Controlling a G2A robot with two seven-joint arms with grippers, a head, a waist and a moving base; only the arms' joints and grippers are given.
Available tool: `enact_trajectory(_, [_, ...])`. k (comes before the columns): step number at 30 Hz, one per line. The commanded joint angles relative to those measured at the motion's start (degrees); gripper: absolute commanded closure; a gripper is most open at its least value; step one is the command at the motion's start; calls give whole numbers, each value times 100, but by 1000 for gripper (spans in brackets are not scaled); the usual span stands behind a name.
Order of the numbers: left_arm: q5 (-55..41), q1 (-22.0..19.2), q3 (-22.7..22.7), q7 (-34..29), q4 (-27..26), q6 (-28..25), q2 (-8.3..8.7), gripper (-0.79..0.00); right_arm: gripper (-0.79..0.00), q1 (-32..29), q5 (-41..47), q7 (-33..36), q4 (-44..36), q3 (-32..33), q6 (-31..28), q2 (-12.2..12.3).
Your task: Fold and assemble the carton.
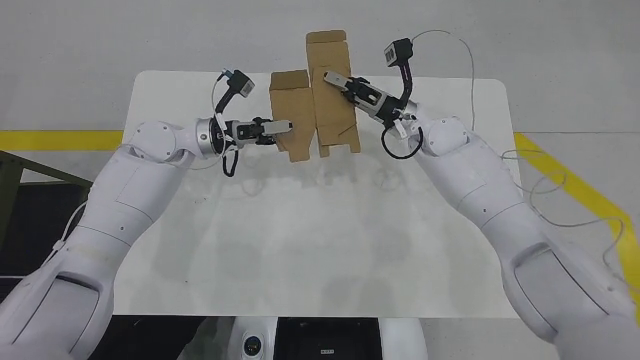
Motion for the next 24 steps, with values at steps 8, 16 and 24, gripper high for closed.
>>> enact_trajectory(8, [-85, 100, -120, -145, -130, 235, -24, 0, 0, 26, -217, -47, 194, 133, -49, -116])
enact_trajectory(16, [57, 137, -166, -181, -111, 279, -62, 0, 0, 21, -317, 33, 255, 277, -71, -187])
enact_trajectory(24, [-60, 135, -243, -276, -41, 360, -110, 0, -785, -20, -356, 115, 306, 437, -124, -241])
